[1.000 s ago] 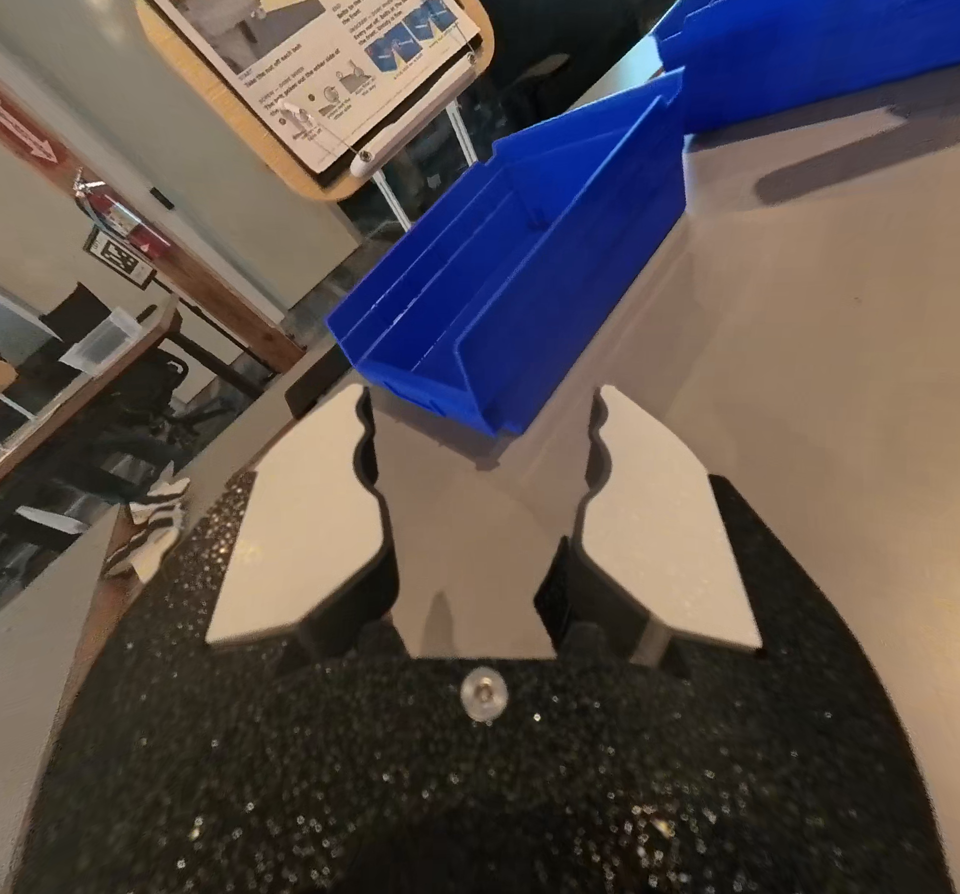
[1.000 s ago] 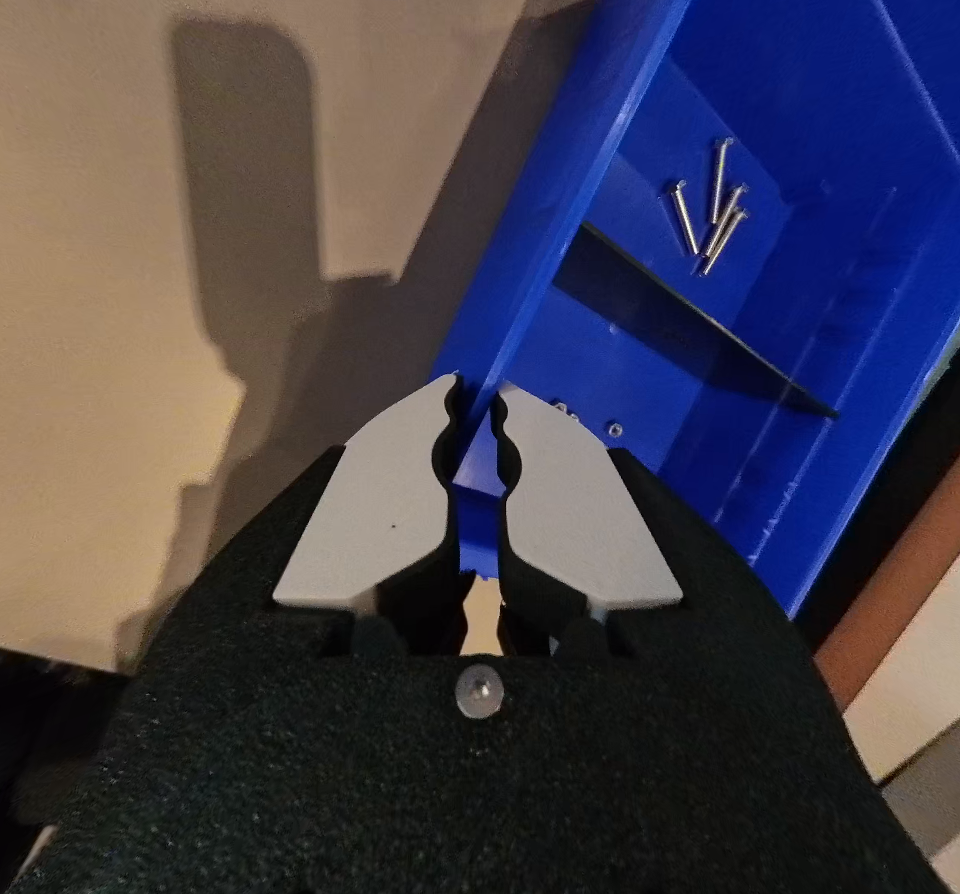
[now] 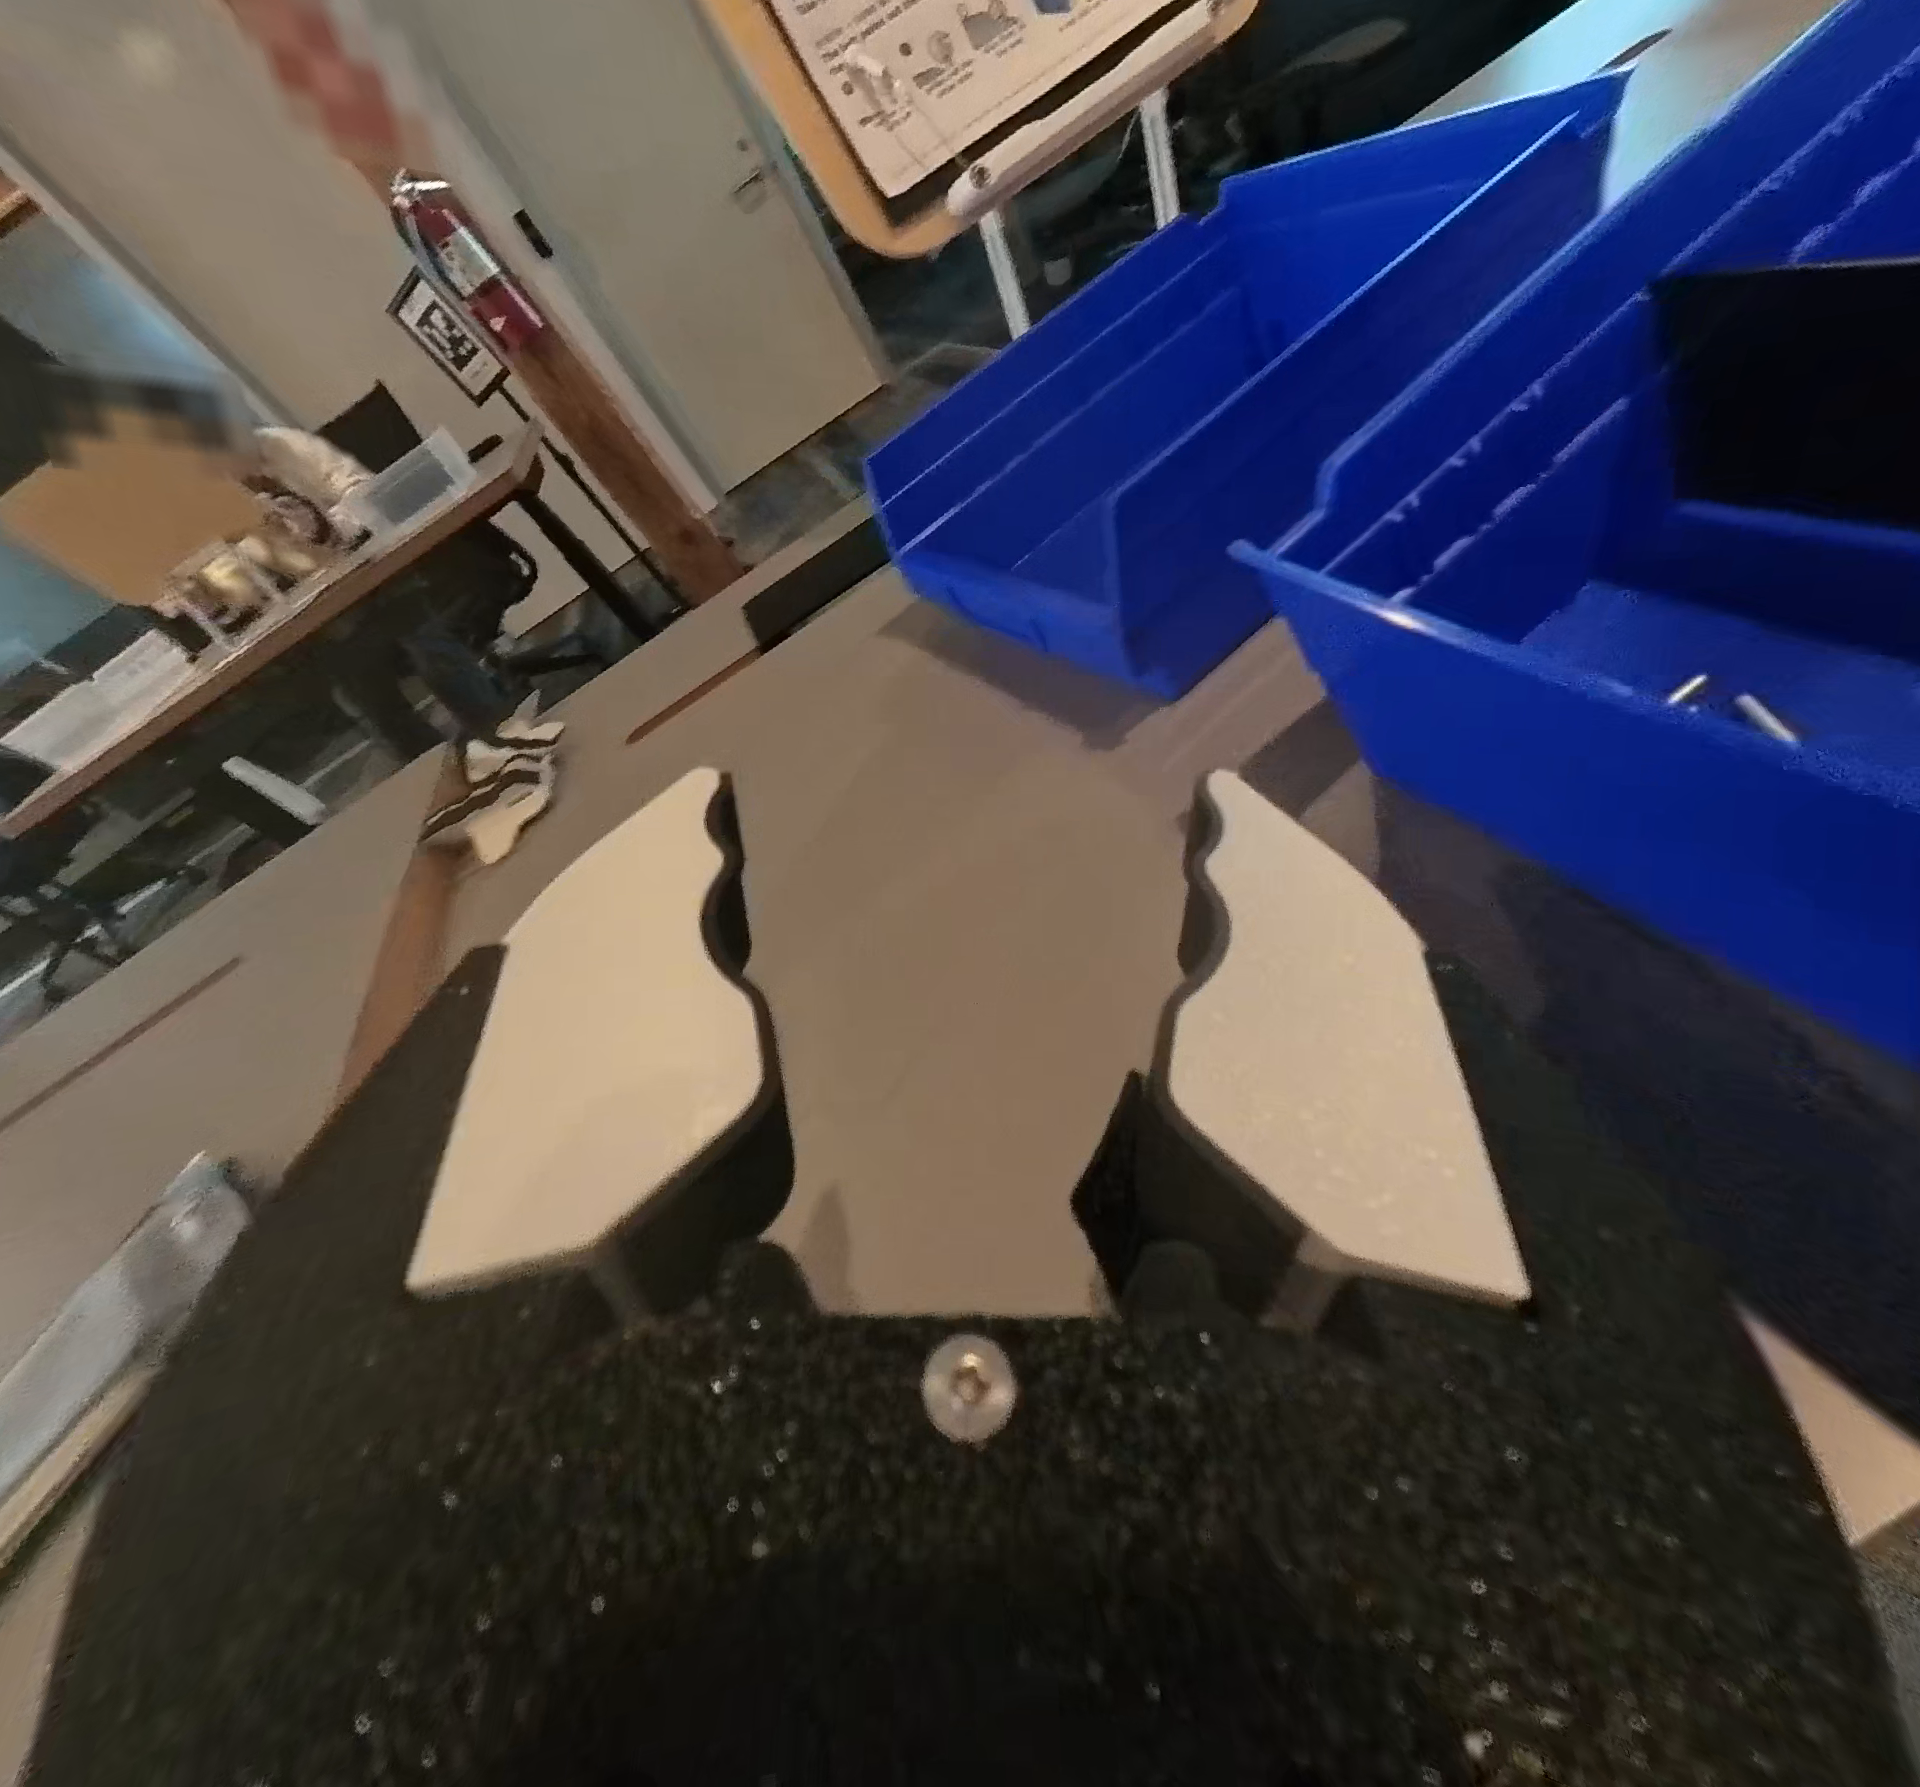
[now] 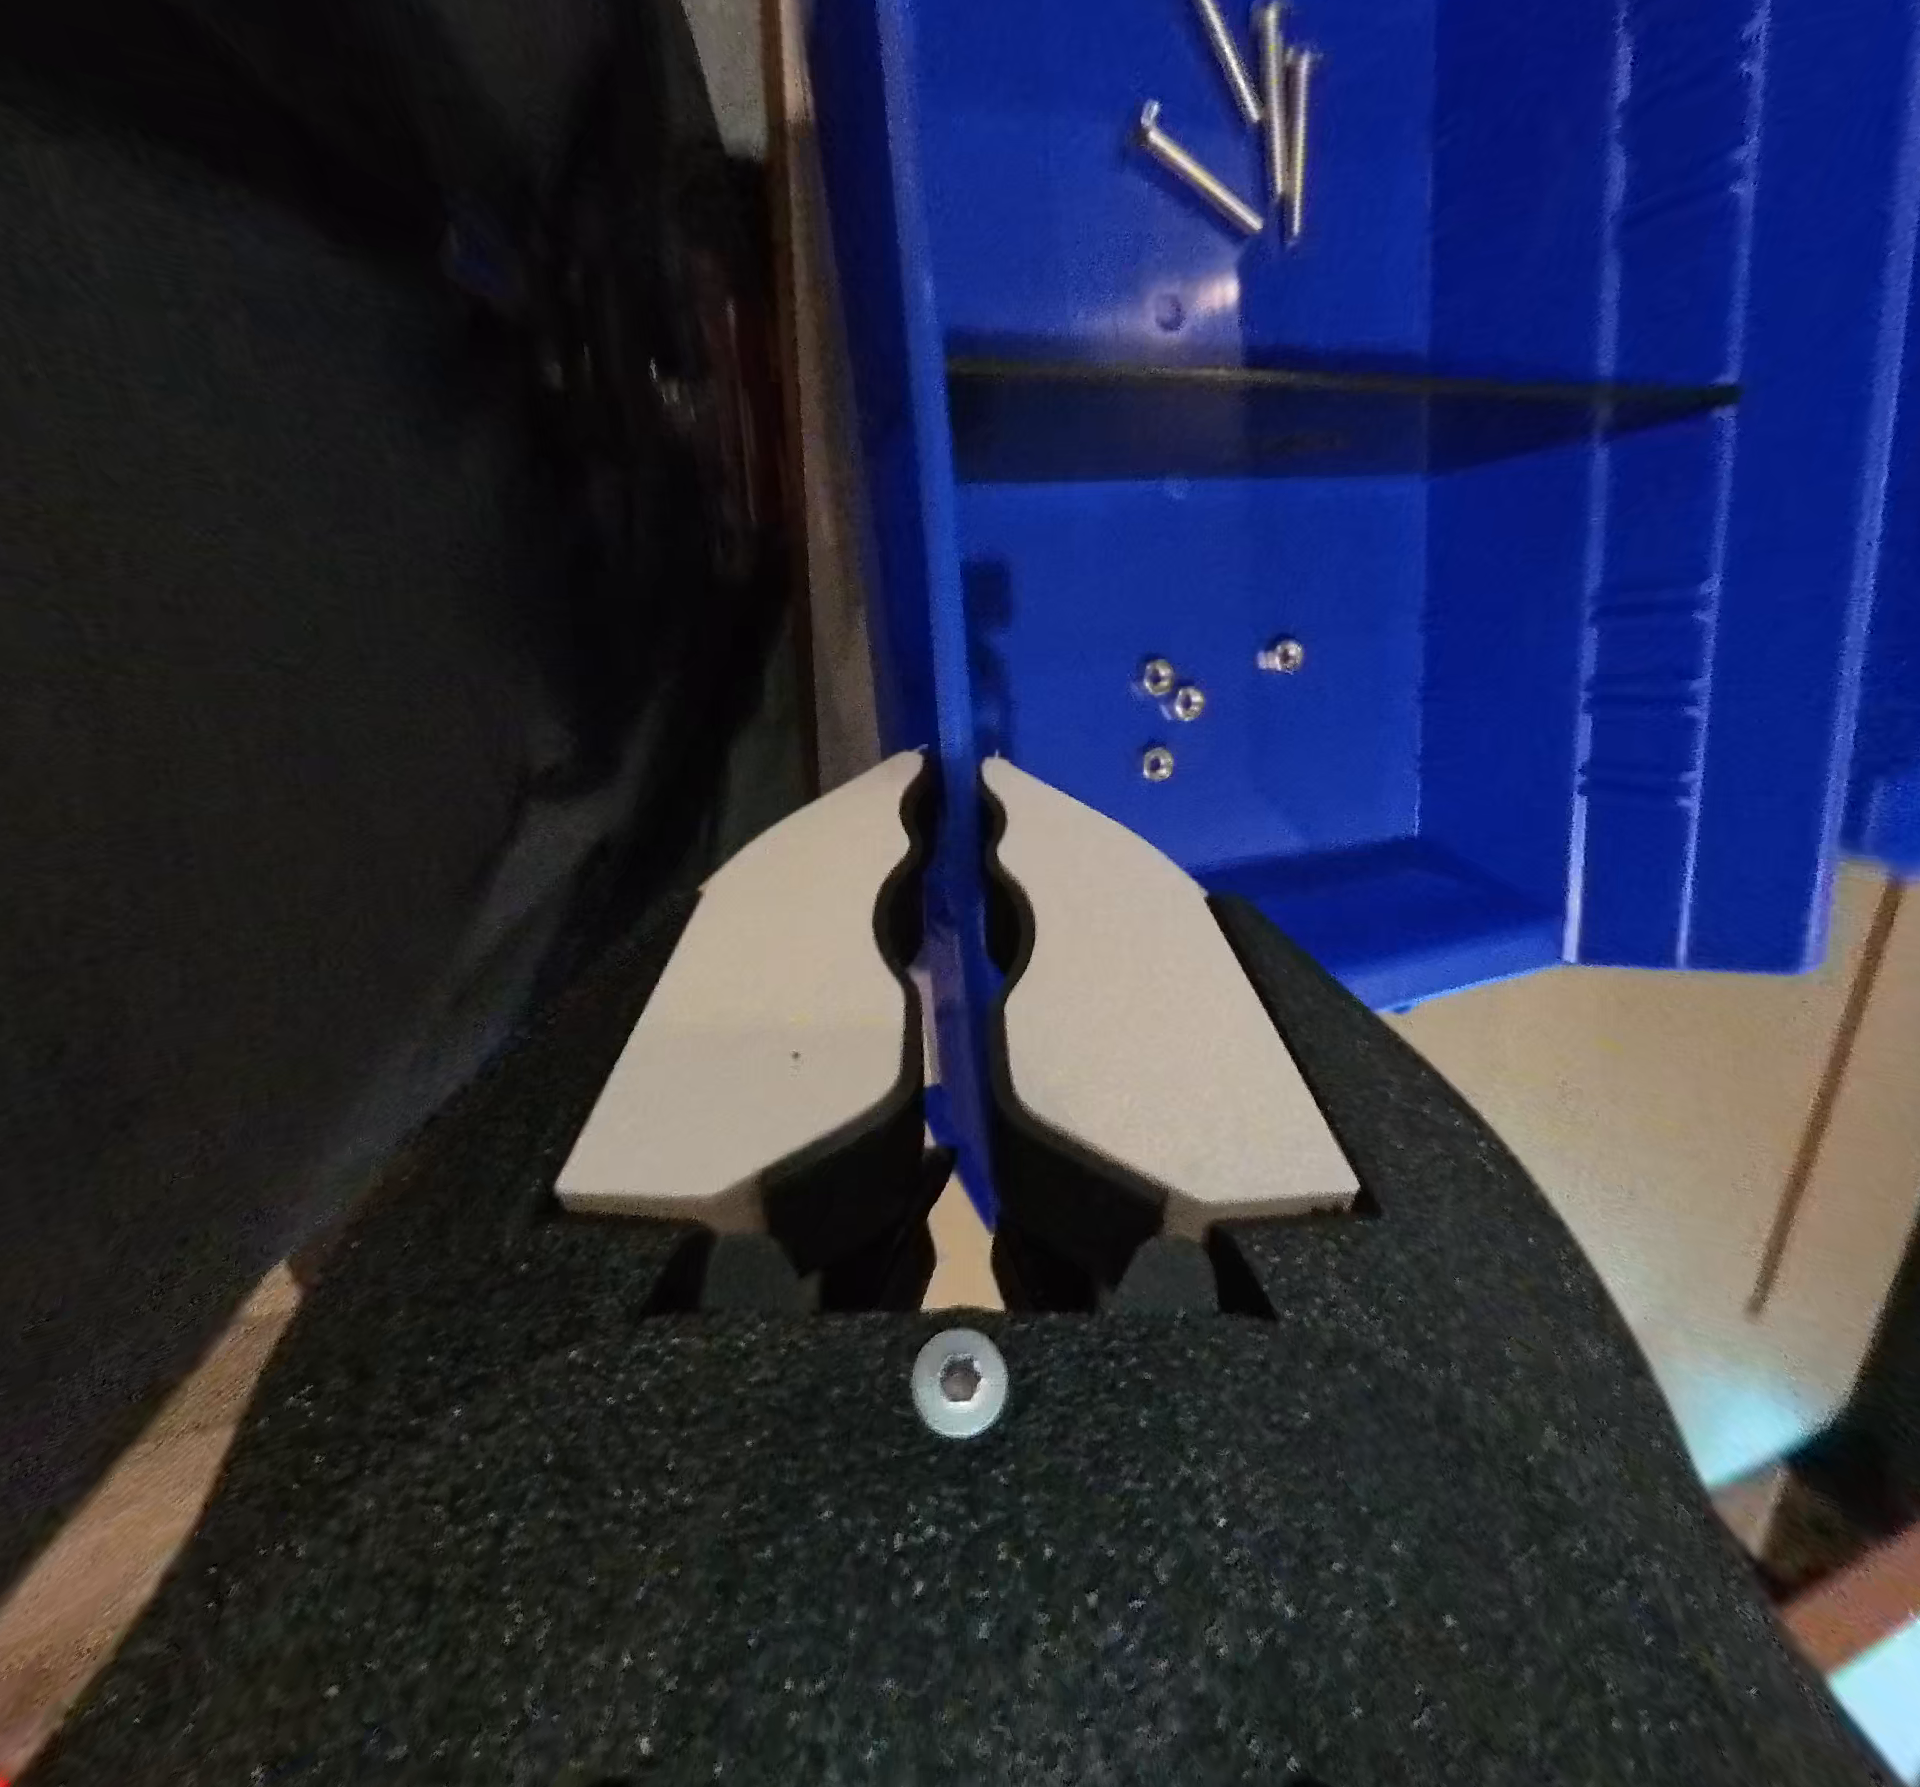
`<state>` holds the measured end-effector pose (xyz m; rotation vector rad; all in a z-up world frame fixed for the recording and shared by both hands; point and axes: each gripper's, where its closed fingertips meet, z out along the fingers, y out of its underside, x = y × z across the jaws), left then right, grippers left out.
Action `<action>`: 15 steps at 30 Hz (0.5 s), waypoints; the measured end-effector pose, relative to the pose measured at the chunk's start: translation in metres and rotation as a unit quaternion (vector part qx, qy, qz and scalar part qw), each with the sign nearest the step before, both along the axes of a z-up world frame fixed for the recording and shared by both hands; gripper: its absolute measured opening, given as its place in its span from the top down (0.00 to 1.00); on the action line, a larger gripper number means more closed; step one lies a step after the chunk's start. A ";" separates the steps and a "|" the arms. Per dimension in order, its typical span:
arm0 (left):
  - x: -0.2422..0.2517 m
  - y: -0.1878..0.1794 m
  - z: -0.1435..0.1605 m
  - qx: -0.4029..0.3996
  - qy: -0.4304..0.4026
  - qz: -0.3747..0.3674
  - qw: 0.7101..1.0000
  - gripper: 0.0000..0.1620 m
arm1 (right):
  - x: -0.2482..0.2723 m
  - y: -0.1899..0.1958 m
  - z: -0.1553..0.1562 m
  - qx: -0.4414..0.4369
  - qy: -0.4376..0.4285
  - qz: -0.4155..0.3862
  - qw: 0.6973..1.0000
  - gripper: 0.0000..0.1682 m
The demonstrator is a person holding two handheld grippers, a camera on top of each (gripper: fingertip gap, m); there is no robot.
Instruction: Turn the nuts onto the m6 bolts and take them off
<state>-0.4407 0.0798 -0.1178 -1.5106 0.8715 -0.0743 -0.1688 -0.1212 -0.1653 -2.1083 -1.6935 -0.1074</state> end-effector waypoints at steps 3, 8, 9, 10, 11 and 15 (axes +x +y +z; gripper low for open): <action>-0.028 0.002 0.000 0.002 0.025 0.050 0.998 0.49 | -0.034 0.018 -0.006 0.003 0.018 0.032 0.999 0.97; -0.091 -0.001 0.010 -0.010 0.015 0.144 0.989 0.53 | -0.104 0.055 -0.012 -0.002 0.068 0.039 0.997 0.96; -0.100 -0.003 0.013 -0.017 0.001 0.155 0.988 0.55 | -0.120 0.062 -0.013 -0.005 0.085 0.037 0.996 0.96; -0.107 -0.007 0.016 -0.025 -0.017 0.160 0.987 0.55 | -0.137 0.070 -0.013 -0.001 0.102 0.043 0.994 0.96; -0.110 -0.010 0.020 -0.033 -0.037 0.159 0.986 0.56 | -0.153 0.078 -0.014 0.006 0.118 0.048 0.992 0.96; -0.105 -0.026 0.029 -0.104 -0.114 0.137 0.978 0.54 | -0.191 0.103 0.013 0.091 0.200 0.069 0.973 0.91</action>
